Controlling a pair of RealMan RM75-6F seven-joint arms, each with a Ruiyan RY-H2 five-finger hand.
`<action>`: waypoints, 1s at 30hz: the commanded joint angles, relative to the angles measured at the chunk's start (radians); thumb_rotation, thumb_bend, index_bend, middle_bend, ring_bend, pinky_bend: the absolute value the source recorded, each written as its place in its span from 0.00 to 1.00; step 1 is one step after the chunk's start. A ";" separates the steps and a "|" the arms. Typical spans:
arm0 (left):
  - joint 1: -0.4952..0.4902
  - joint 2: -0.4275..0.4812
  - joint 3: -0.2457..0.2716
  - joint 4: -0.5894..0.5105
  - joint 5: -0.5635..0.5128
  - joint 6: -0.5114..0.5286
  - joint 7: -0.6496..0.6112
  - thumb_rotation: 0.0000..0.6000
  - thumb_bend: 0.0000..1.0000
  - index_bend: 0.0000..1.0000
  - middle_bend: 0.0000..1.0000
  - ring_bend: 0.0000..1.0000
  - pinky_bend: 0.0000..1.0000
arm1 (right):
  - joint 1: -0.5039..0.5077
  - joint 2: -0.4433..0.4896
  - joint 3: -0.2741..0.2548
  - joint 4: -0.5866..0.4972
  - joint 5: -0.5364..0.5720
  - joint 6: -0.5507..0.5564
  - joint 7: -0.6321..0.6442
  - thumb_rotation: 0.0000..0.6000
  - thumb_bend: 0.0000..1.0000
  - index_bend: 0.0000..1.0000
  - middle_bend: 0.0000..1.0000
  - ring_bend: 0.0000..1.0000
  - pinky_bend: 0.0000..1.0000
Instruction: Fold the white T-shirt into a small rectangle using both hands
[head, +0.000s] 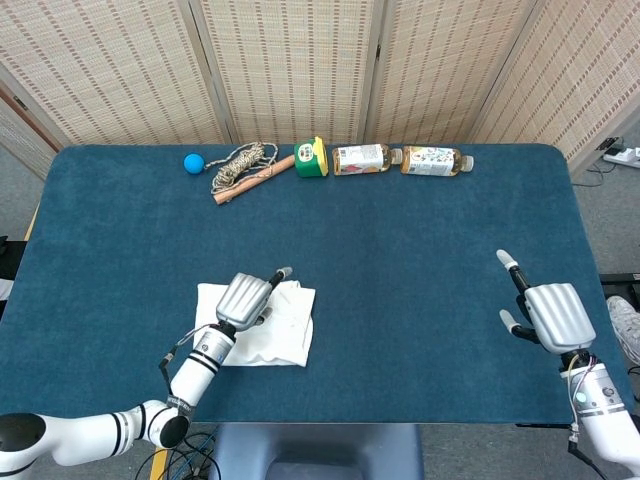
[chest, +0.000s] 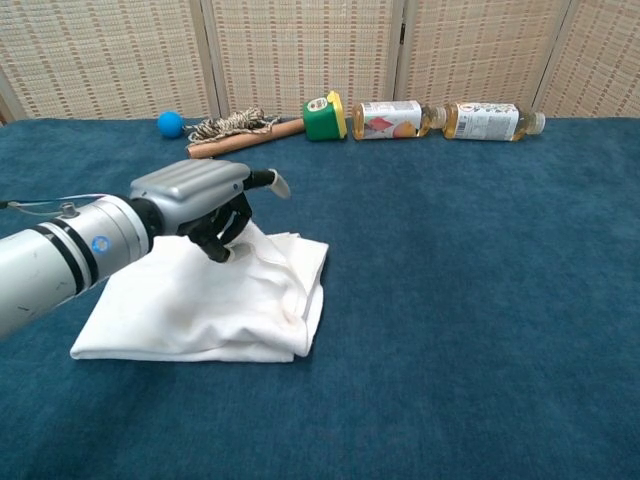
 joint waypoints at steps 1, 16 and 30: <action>0.007 -0.027 -0.022 0.028 -0.009 0.031 -0.011 1.00 0.26 0.04 0.78 0.72 0.90 | -0.002 0.001 0.000 0.001 0.000 0.002 0.002 1.00 0.33 0.00 0.92 0.94 1.00; 0.020 -0.008 -0.060 0.023 -0.074 0.018 -0.005 1.00 0.22 0.00 0.74 0.68 0.91 | -0.007 0.004 0.002 0.001 -0.003 0.010 0.013 1.00 0.33 0.00 0.92 0.94 1.00; -0.093 -0.119 -0.158 0.108 -0.187 -0.011 0.107 1.00 0.21 0.00 0.74 0.68 0.91 | -0.016 0.006 0.004 0.003 0.001 0.020 0.019 1.00 0.33 0.00 0.92 0.94 1.00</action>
